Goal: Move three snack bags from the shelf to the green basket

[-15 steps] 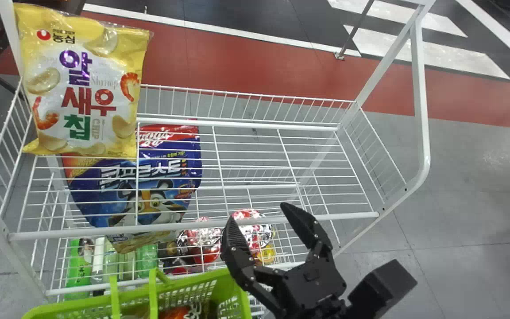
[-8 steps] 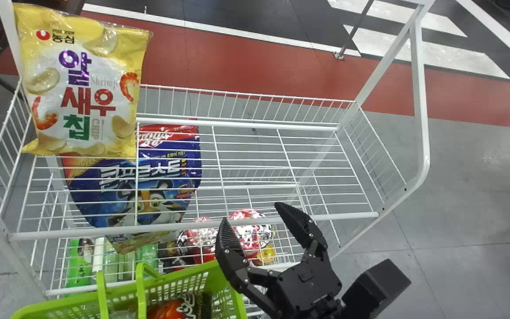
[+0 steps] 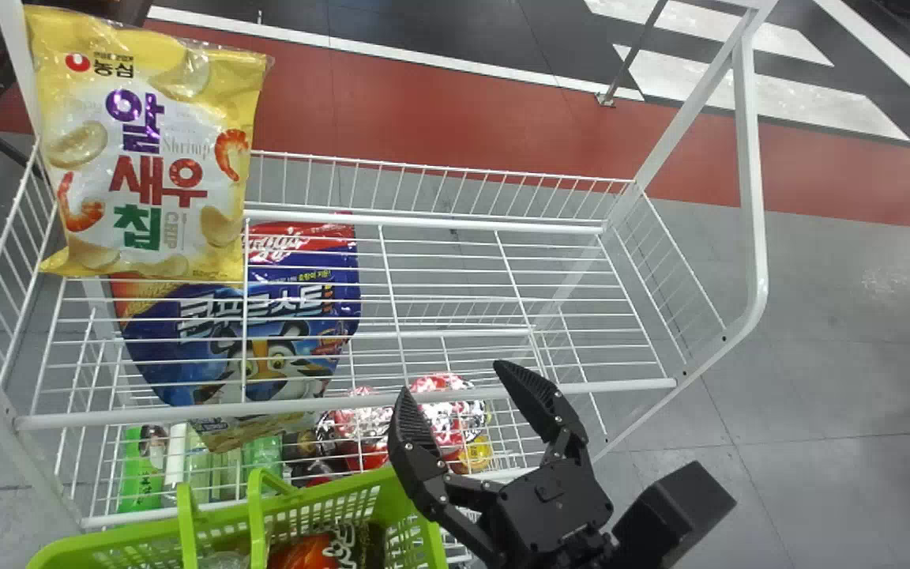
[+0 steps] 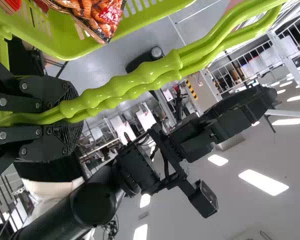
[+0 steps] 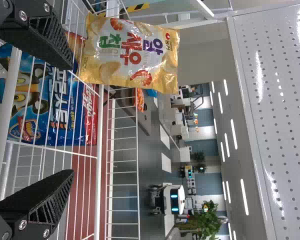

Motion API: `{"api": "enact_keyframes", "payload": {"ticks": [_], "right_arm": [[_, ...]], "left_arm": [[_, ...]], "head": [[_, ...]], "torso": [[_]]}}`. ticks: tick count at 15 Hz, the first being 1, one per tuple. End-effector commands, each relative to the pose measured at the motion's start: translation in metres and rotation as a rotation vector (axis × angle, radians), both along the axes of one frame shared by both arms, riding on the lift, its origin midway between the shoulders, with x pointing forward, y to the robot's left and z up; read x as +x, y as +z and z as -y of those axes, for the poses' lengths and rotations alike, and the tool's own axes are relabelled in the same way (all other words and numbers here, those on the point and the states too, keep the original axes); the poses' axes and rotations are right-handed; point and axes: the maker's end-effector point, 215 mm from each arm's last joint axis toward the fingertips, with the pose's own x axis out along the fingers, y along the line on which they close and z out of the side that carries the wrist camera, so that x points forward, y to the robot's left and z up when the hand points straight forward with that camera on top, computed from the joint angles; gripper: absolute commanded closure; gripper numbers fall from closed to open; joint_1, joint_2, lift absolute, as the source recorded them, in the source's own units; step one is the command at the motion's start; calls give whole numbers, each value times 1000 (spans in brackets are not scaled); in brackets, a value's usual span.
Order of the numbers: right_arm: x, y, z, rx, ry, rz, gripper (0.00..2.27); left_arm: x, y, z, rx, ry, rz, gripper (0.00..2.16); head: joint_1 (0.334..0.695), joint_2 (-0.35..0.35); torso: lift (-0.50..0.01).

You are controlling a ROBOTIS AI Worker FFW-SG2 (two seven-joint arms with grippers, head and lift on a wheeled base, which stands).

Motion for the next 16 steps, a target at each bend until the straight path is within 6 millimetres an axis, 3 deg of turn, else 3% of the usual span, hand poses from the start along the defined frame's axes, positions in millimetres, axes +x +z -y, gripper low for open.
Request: {"api": "enact_keyframes", "payload": {"ticks": [1,16], "right_arm": [[1,0,3,2,-6,-1,66],[5,5,8,-4,-18,10,66]], "left_arm": [[0,0,1,1,-2,1,1571],[4,4,-1,16,9,22,1571]], "head": [[695,-350],[695,-350]], "torso": [[-48],[-48]]}}
